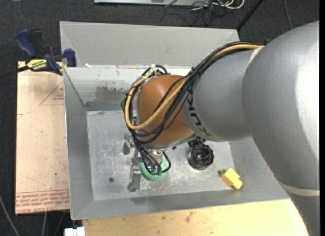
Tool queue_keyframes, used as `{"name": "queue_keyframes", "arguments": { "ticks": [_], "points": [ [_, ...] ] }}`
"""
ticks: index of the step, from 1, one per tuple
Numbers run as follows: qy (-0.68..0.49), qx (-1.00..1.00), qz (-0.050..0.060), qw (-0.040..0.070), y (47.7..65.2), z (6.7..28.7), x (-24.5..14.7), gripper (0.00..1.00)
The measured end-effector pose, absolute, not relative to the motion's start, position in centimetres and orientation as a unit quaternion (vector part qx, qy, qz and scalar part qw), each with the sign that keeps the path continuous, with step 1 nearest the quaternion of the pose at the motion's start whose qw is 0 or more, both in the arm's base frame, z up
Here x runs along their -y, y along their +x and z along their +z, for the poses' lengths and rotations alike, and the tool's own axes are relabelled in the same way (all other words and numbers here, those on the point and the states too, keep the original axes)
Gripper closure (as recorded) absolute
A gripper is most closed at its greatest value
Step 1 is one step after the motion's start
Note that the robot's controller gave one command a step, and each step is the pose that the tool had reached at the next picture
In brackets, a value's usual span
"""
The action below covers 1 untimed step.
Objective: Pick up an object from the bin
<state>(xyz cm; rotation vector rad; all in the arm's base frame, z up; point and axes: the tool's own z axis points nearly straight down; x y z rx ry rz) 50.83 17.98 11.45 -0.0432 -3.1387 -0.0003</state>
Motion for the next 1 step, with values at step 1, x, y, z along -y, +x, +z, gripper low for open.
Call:
{"name": "queue_keyframes", "arguments": {
  "ticks": [1],
  "points": [
    [-0.011, 1.000, 0.000, 0.000, 53.38, 16.15, -16.13, 0.00]
  ]
}}
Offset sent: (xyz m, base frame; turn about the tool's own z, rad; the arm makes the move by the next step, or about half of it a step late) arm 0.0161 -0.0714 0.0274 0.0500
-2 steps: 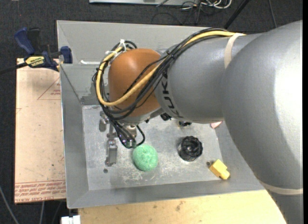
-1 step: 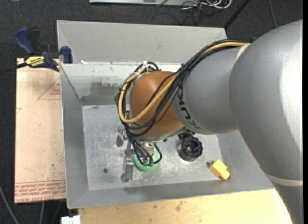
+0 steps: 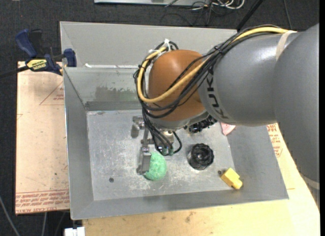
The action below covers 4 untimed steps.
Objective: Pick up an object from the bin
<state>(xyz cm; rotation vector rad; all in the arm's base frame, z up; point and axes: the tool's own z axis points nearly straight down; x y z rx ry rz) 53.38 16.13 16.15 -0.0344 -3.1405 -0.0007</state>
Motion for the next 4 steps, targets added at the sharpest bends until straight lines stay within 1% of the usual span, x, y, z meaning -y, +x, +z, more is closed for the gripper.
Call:
{"name": "queue_keyframes", "arguments": {
  "ticks": [1, 2, 3, 4],
  "points": [
    [-0.035, 0.999, -0.001, -0.003, 52.9, 14.9, -11.6, 0.00],
    [-0.110, 0.994, -0.001, -0.003, 53.0, 8.6, -10.9, 0.00],
    [-0.162, 0.987, -0.001, 0.000, 52.5, 7.0, -12.2, 1.00],
    [-0.162, 0.987, -0.001, 0.000, 52.5, 7.0, -12.2, 1.00]
  ]
}}
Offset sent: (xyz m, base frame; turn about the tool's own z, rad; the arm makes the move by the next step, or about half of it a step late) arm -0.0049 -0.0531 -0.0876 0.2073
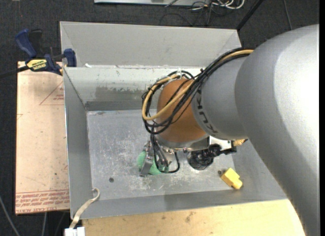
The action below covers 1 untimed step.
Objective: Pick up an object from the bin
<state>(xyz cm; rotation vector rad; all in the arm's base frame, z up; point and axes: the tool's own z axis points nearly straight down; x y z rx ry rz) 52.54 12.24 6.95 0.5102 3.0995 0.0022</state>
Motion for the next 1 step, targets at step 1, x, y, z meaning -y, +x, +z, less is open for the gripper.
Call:
{"name": "queue_keyframes", "arguments": {
  "ticks": [1],
  "points": [
    [0.167, -0.986, -0.001, -0.003, 53.14, 12.34, -11.99, 1.00]
  ]
}}
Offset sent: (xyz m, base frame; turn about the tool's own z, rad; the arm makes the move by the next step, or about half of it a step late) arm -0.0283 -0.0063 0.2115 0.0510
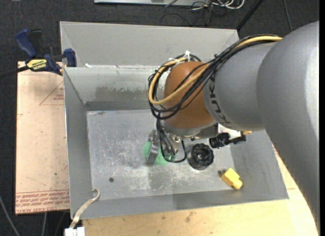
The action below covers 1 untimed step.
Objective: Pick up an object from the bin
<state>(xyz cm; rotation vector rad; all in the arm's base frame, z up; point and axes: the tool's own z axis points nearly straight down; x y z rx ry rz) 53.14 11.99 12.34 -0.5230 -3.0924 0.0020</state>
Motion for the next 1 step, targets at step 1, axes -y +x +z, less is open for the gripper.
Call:
{"name": "queue_keyframes", "arguments": {
  "ticks": [1],
  "points": [
    [-0.175, 0.985, 0.001, 0.002, 51.84, 19.14, -11.85, 1.00]
  ]
}}
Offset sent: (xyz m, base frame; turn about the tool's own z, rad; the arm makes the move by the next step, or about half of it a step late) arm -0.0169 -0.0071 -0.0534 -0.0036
